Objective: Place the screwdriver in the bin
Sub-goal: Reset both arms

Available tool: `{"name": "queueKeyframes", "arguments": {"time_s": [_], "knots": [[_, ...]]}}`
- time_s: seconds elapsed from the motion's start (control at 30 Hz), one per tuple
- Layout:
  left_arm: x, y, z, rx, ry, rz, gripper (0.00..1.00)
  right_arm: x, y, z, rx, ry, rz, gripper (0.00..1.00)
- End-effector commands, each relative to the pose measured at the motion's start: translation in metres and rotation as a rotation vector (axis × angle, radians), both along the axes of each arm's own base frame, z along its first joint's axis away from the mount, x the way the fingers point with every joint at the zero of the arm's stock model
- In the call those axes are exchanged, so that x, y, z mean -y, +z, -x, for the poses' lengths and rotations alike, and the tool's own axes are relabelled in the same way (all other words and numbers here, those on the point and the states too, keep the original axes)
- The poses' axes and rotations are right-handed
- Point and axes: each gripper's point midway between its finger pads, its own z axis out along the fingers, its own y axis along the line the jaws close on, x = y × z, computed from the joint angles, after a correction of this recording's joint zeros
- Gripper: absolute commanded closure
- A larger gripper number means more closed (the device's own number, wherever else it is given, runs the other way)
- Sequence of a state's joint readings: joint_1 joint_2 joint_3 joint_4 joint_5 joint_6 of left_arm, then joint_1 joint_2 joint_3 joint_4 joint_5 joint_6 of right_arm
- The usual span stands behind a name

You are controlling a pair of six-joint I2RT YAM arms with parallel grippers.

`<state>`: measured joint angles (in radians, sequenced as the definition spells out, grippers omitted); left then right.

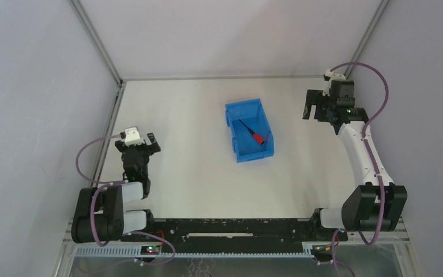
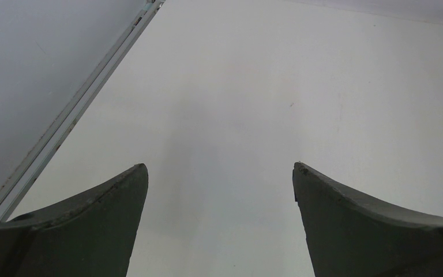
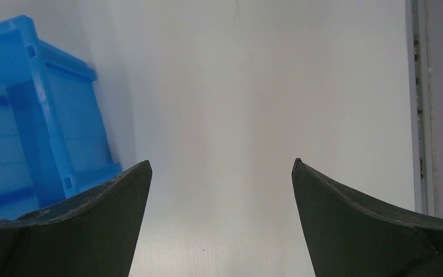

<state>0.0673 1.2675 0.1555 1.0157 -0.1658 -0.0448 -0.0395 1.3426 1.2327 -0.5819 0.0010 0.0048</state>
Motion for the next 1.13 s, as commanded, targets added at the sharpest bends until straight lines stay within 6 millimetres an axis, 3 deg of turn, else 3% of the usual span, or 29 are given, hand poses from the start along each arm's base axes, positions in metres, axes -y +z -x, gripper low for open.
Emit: {"name": "queueKeyframes", "arguments": {"time_s": [0.0, 0.53, 1.1], "knots": [[-0.002, 0.027, -0.010, 0.079, 0.009, -0.021, 0.00, -0.003, 0.015, -0.001, 0.055, 0.017, -0.006, 0.00], [-0.002, 0.027, -0.010, 0.079, 0.008, -0.022, 0.00, 0.011, 0.014, 0.002, 0.046, -0.047, 0.043, 0.00], [-0.002, 0.027, -0.010, 0.079, 0.009, -0.021, 0.00, 0.009, 0.015, 0.001, 0.052, -0.037, 0.036, 0.00]]}}
